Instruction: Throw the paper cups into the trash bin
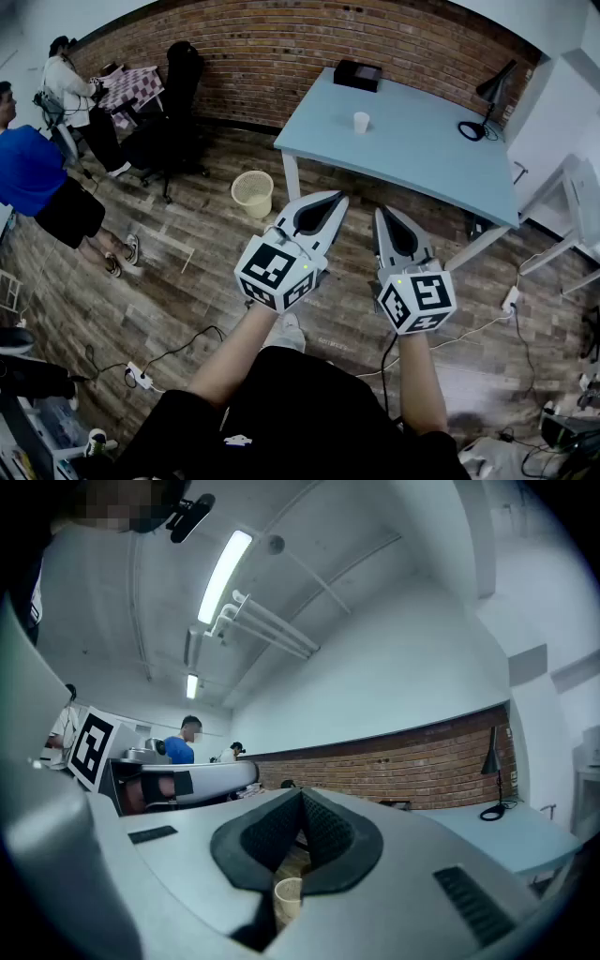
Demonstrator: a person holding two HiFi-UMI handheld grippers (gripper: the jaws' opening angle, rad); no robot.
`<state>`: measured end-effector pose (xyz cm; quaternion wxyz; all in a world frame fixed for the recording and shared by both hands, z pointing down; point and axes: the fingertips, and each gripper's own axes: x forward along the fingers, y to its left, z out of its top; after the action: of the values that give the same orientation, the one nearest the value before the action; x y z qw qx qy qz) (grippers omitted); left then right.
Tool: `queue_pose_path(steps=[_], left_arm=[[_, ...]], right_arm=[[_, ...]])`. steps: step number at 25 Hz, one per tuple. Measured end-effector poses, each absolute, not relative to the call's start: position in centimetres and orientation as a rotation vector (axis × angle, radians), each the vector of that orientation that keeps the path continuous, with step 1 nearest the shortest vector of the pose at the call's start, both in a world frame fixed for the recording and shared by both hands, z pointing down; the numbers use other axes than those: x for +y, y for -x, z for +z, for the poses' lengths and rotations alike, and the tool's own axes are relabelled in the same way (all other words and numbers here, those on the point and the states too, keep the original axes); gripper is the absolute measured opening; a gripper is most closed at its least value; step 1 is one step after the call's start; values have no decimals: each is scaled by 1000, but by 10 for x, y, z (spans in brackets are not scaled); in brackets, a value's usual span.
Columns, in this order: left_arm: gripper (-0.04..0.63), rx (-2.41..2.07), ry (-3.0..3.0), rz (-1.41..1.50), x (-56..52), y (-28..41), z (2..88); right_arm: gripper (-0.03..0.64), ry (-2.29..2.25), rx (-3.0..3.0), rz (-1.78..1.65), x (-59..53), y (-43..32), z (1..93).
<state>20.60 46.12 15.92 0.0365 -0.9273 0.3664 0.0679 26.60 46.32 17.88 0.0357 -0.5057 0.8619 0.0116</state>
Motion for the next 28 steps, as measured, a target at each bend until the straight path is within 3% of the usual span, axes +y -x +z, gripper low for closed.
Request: queue_pose_path(steps=[14, 28], left_arm=[[2, 1152, 2807, 195, 463, -203, 160], [2, 1145, 2852, 250, 389, -182, 158]], right_arm=[[0, 1534, 2675, 15, 464, -267, 183], [0, 1568, 2673, 17, 392, -247, 183]])
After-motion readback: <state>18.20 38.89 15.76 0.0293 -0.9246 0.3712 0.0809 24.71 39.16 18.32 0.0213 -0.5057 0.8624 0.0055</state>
